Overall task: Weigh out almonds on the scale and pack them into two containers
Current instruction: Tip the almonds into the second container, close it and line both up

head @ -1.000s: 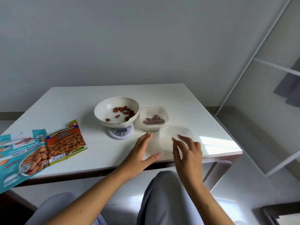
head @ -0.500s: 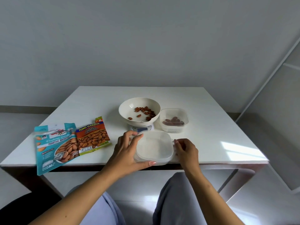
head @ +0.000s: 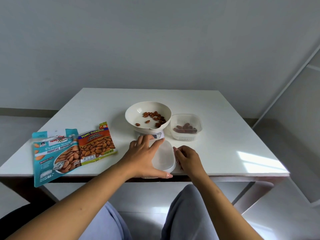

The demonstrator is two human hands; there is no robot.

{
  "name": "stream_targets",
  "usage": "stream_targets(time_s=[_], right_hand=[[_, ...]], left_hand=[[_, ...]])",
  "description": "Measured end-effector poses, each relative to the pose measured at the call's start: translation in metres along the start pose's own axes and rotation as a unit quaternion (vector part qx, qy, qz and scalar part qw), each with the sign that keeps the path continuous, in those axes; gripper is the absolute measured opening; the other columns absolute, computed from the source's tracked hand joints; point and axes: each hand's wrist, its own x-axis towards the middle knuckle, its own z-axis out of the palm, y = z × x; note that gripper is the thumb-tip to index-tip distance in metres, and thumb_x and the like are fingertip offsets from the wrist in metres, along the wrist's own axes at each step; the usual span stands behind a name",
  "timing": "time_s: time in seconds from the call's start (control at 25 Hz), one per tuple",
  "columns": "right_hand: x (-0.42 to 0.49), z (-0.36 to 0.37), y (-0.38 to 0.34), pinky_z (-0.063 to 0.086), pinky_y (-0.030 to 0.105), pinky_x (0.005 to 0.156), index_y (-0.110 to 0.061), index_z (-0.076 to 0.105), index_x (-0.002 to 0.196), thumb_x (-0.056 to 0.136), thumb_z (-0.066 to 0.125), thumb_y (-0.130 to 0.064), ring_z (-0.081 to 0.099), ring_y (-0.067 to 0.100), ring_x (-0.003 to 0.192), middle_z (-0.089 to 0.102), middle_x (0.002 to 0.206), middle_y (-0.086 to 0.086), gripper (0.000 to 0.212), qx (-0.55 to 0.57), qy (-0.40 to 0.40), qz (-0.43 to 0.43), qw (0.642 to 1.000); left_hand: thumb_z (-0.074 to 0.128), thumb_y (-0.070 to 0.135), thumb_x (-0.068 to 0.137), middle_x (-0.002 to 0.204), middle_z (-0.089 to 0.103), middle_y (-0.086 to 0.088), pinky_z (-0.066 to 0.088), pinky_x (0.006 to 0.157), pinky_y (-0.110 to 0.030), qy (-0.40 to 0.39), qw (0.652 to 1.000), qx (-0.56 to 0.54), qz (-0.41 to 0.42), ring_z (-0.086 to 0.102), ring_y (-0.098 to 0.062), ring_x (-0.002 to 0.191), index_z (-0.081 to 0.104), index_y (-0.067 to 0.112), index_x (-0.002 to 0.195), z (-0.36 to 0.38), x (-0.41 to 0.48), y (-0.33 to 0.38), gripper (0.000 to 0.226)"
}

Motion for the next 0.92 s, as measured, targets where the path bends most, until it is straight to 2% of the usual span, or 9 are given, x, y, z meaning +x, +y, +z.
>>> stream_targets(time_s=[0.24,0.4,0.6,0.76,0.92], right_hand=[[0.0,0.001,-0.002,0.039,0.015,0.047,-0.003,0.057,0.075,0.095,0.051,-0.027,0.047,0.012,0.053,0.055,0.061,0.002,0.032,0.016,0.016,-0.015,1.0],[0.0,0.002,-0.001,0.04,0.025,0.056,-0.002,0.057,0.075,0.095,0.052,-0.027,0.047,0.016,0.058,0.057,0.065,0.006,0.032,0.029,0.012,-0.016,0.999],[-0.003,0.001,-0.003,0.038,0.02,0.054,-0.005,0.056,0.073,0.095,0.052,-0.025,0.047,0.012,0.055,0.056,0.063,0.003,0.03,0.029,0.015,-0.029,0.999],[-0.004,0.001,-0.001,0.039,0.022,0.056,-0.003,0.056,0.074,0.095,0.052,-0.025,0.047,0.015,0.058,0.057,0.066,0.006,0.031,0.032,0.014,-0.028,0.999],[-0.004,0.0,0.002,0.042,0.027,0.051,-0.004,0.055,0.072,0.094,0.053,-0.025,0.047,0.016,0.052,0.056,0.062,0.006,0.031,0.052,0.029,-0.013,0.998]], left_hand=[[0.049,0.092,0.052,0.145,0.026,0.005,0.031,0.111,-0.038,0.094,0.995,-0.029,0.005,0.028,-0.018,0.135,0.022,0.038,0.146,0.011,-0.008,0.001,0.112],[0.048,0.092,0.051,0.145,0.028,0.005,0.032,0.111,-0.037,0.121,0.991,-0.05,0.002,0.028,-0.017,0.135,0.024,0.038,0.145,0.015,-0.013,0.005,0.111],[0.049,0.092,0.051,0.143,0.03,0.005,0.034,0.109,-0.037,0.144,0.988,-0.062,-0.013,0.029,-0.017,0.135,0.026,0.04,0.145,0.019,-0.017,0.009,0.11],[0.051,0.09,0.053,0.141,0.032,0.007,0.037,0.108,-0.035,0.159,0.983,-0.084,-0.016,0.031,-0.015,0.133,0.027,0.04,0.144,0.02,-0.02,0.013,0.107],[0.056,0.085,0.056,0.136,0.037,0.006,0.034,0.104,-0.027,0.198,0.945,-0.26,-0.021,0.033,-0.01,0.128,0.028,0.037,0.146,0.005,-0.02,0.006,0.105]])
